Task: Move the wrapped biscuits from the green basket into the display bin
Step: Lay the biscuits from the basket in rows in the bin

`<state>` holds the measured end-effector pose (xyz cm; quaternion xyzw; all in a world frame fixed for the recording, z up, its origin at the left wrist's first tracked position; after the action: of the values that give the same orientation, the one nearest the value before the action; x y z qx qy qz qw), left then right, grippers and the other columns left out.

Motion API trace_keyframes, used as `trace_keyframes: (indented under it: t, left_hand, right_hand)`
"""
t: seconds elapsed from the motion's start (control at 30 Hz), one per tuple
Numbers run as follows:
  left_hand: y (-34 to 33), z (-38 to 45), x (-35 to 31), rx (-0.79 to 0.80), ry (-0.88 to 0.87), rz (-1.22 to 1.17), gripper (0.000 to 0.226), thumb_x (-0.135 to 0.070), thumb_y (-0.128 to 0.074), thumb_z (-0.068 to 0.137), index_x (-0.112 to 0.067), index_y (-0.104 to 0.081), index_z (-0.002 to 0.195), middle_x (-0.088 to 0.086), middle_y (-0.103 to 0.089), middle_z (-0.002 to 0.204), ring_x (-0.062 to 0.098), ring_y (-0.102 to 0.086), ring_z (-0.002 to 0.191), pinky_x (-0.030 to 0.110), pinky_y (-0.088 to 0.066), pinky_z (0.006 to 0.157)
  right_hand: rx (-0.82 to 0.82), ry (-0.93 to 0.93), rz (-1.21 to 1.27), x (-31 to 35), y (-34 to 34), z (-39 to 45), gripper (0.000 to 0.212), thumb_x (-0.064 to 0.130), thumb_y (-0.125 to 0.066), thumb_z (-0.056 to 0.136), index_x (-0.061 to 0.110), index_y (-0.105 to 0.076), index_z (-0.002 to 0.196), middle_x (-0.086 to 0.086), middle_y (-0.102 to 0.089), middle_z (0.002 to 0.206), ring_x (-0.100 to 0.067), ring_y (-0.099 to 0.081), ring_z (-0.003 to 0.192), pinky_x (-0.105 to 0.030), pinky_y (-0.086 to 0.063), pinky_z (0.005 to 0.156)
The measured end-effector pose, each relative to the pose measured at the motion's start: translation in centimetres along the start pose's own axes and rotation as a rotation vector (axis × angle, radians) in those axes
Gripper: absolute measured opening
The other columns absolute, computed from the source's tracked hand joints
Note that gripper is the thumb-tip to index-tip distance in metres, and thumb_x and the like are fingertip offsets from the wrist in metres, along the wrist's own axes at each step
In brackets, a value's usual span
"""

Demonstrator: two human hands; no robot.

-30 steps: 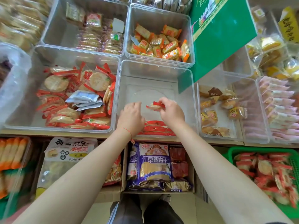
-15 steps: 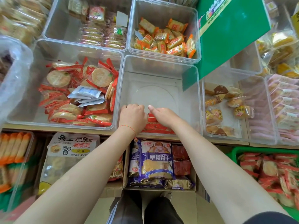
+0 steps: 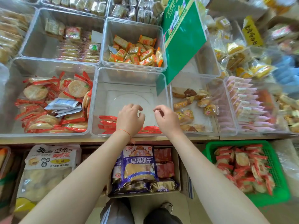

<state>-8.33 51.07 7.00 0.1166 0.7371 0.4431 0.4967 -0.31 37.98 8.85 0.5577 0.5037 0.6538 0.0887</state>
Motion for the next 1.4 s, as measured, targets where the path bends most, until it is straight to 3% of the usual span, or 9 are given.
trace_keyframes:
  t: [0.13, 0.27, 0.47, 0.6, 0.7, 0.9, 1.07, 1.27, 1.4]
  left_hand:
    - [-2.4, -1.8, -8.2, 0.056, -0.080, -0.140, 0.017, -0.034, -0.051, 0.085, -0.023, -0.062, 0.081, -0.005, -0.060, 0.077, 0.020, -0.056, 0.079, 0.032, -0.042, 0.065]
    - [-7.5, -4.3, -15.9, 0.205, -0.204, -0.194, 0.032, -0.030, -0.057, 0.089, -0.032, -0.045, 0.059, -0.011, -0.047, 0.057, 0.014, -0.046, 0.062, 0.027, -0.030, 0.058]
    - [-19.9, -8.2, -23.6, 0.299, -0.118, -0.248, 0.023, -0.028, -0.058, 0.089, -0.025, -0.057, 0.066, -0.006, -0.058, 0.063, 0.012, -0.053, 0.065, 0.030, -0.039, 0.061]
    - [-29.3, -10.2, -27.3, 0.475, 0.113, -0.246, 0.015, -0.029, -0.056, 0.089, -0.023, -0.070, 0.086, -0.005, -0.069, 0.070, 0.009, -0.063, 0.061, 0.028, -0.052, 0.065]
    - [-34.9, -11.6, -29.4, 0.581, 0.246, -0.221, 0.018, -0.026, -0.056, 0.090, -0.018, -0.071, 0.094, -0.001, -0.072, 0.078, 0.017, -0.066, 0.070, 0.027, -0.052, 0.068]
    - [-41.3, -14.0, -31.7, 0.644, 0.432, -0.250, 0.014, -0.024, -0.051, 0.093, -0.019, -0.064, 0.095, 0.002, -0.071, 0.080, 0.017, -0.066, 0.064, 0.034, -0.055, 0.068]
    - [-43.1, -15.0, -32.8, 0.664, 0.510, -0.217, 0.013, -0.018, -0.052, 0.092, -0.013, -0.064, 0.094, 0.004, -0.069, 0.079, 0.017, -0.060, 0.060, 0.024, -0.046, 0.054]
    - [-44.6, -16.1, -32.7, 0.695, 0.687, -0.336, 0.016, -0.017, -0.052, 0.092, -0.014, -0.067, 0.091, 0.006, -0.066, 0.082, 0.019, -0.058, 0.061, 0.023, -0.042, 0.049]
    - [-45.4, -16.4, -32.9, 0.639, 0.790, -0.479, 0.029, -0.022, -0.051, 0.094, -0.004, -0.065, 0.113, 0.008, -0.066, 0.087, 0.020, -0.061, 0.065, 0.027, -0.048, 0.059]
  right_hand:
    - [-0.182, -0.119, 0.079, -4.8, 6.3, -3.7, 0.036, 0.026, -0.047, 0.098, 0.011, -0.048, 0.066, 0.000, -0.047, 0.060, -0.020, -0.045, 0.061, -0.037, -0.034, 0.057]
    - [-0.115, -0.255, 0.098, -12.3, 10.0, -6.6, 0.039, 0.031, -0.046, 0.097, 0.007, -0.049, 0.066, -0.006, -0.049, 0.060, -0.020, -0.042, 0.059, -0.035, -0.029, 0.054]
    - [0.000, -0.406, 0.150, -27.7, 14.2, -11.3, 0.029, 0.025, -0.051, 0.091, 0.010, -0.050, 0.067, -0.005, -0.056, 0.067, -0.026, -0.051, 0.069, -0.037, -0.036, 0.060]
    - [0.136, -0.464, 0.114, -38.5, 17.5, -14.0, 0.012, 0.018, -0.050, 0.093, 0.011, -0.060, 0.091, -0.005, -0.062, 0.090, -0.025, -0.058, 0.084, -0.034, -0.043, 0.069]
    - [0.176, -0.568, 0.010, -45.0, 20.7, -15.6, 0.027, 0.019, -0.053, 0.095, 0.012, -0.054, 0.122, -0.005, -0.056, 0.113, -0.019, -0.057, 0.085, -0.029, -0.047, 0.062]
    - [0.171, -0.726, -0.362, -54.8, 25.1, -17.7, 0.079, 0.034, -0.063, 0.090, 0.012, -0.018, 0.151, -0.022, -0.021, 0.154, -0.040, -0.022, 0.142, -0.050, -0.032, 0.110]
    - [0.328, -0.739, -0.264, -58.2, 23.9, -18.5, 0.104, 0.046, -0.073, 0.082, 0.024, -0.003, 0.156, -0.024, -0.017, 0.156, -0.042, -0.023, 0.141, -0.052, -0.031, 0.109]
    - [0.344, -0.575, -0.145, -56.4, 23.1, -16.7, 0.072, 0.036, -0.067, 0.084, 0.032, -0.029, 0.144, -0.015, -0.037, 0.141, -0.038, -0.043, 0.126, -0.051, -0.041, 0.104]
    - [0.324, -0.592, 0.175, -54.4, 24.1, -15.2, 0.059, 0.036, -0.058, 0.083, 0.031, -0.036, 0.138, -0.008, -0.055, 0.121, -0.028, -0.059, 0.099, -0.042, -0.055, 0.085]
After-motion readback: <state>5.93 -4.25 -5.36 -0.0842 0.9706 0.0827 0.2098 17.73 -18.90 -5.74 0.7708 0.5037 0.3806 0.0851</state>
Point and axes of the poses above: each hand's wrist, its own z-axis towards the middle knuckle, its own y-axis out of the back of the hand, x = y × z, the point moved 6 cm from there along z, towards the middle knuckle
